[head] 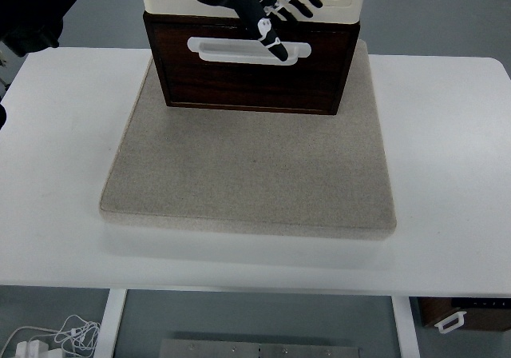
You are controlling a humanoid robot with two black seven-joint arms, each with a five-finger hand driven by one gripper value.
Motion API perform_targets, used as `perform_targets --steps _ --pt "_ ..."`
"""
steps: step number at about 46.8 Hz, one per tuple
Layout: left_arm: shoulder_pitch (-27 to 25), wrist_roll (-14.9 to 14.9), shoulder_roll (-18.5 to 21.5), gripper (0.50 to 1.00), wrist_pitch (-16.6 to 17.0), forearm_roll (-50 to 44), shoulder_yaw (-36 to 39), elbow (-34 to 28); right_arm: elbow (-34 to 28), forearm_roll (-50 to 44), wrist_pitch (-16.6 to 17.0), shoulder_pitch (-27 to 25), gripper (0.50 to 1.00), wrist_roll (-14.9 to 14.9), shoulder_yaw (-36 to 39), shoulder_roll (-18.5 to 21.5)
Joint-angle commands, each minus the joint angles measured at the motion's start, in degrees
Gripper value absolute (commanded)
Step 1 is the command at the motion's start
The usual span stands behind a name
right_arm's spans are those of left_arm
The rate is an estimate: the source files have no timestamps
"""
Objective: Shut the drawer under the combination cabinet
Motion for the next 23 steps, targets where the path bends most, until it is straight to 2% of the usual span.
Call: perform_targets --steps 1,4,17,23 --pt "-0.65 0.0 -1.05 1.0 0.0 -1.97 -6.49 0.48 0.05 -0.01 0.0 0.0 0.952 -0.01 0.0 0.0" --pt "-0.74 0.0 -2.64 1.0 0.0 -3.29 -11.94 1.36 -0.04 -0.01 0.0 0.0 0.952 -0.01 0.0 0.0" --pt "-2.41 0.0 -4.13 1.0 0.0 -3.99 -32.95 5.41 -0.04 -0.01 0.0 0.0 0.952 -0.01 0.0 0.0" --pt "-4.77 0.0 -4.05 1.0 0.0 -3.91 -39.11 6.9 -0.04 -0.01 0.0 0.0 0.952 -0.01 0.0 0.0"
